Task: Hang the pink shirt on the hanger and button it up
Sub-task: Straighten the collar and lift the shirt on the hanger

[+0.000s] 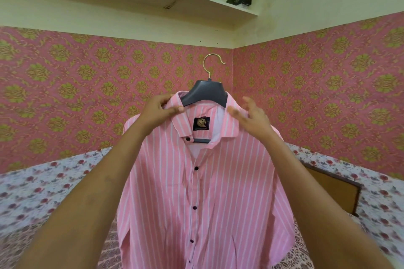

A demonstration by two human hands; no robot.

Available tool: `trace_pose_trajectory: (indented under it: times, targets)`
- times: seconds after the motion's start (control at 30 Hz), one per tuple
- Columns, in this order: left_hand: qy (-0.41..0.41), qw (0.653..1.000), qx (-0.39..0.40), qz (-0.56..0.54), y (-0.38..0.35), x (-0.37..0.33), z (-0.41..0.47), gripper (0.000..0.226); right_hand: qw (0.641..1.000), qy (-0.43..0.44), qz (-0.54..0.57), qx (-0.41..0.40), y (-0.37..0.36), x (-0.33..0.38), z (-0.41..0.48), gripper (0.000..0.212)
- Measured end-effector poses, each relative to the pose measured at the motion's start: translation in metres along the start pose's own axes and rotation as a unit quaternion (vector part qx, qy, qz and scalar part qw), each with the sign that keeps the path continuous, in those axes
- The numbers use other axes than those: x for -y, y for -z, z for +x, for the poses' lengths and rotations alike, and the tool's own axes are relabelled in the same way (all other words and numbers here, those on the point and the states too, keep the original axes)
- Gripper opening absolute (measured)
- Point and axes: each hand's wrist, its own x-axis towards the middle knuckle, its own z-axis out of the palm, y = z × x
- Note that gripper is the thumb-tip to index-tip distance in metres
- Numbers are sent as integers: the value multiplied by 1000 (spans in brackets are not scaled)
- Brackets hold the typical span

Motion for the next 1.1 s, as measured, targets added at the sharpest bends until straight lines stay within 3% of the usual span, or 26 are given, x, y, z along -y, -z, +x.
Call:
trace_pose_trajectory:
  times: [0.07,0.13,0.2,0.23,0.3,0.33,0.4,0.47,0.67,0.7,0.77,0.83,0.9,1.0,1.1]
  targets:
    - [4,1000,10,2,2,0,-1,46,999,10,-16,26,1,-4,0,63]
    - [8,1000,20,7,3,0,-2,58,999,17,-37,-13,-1,-3,-2,57]
    - [-40,995,-15,87,3,-2,-5,66,995,21,-81,-58,-2,-1,-4,60]
    - [-93,978,-53,177,3,-1,-5,65,992,27,-99,-75,-1,1,-5,63]
    - [-209,898,-116,369,3,-4,-9,48,988,36,-121,-94,0,3,-4,64]
    - [-258,863,-109,420,1,-6,-11,37,986,38,-129,-96,2,4,-3,63]
    - [-336,819,-34,464,-7,-5,-14,21,984,41,-138,-102,5,4,1,60]
    - [-356,778,49,514,-17,0,-16,17,981,47,-154,-107,6,6,3,66]
    - [-242,720,173,627,-36,-5,-16,23,975,56,-190,-99,3,5,0,72]
    - [-224,735,187,613,-36,-10,-15,22,975,55,-192,-96,3,5,-2,69]
    - [-191,838,149,488,-35,-22,-11,17,975,56,-193,-90,4,1,-3,61]
    - [-165,931,44,324,-29,-29,-4,14,977,50,-193,-81,6,-3,-4,62]
    - [-150,946,-7,289,-27,-31,-1,15,979,44,-184,-73,6,-3,-5,60]
    - [-137,940,47,307,-29,-33,-3,16,980,44,-179,-75,7,3,-6,59]
    - [-144,969,19,202,-25,-33,-2,18,979,44,-180,-86,9,1,-6,61]
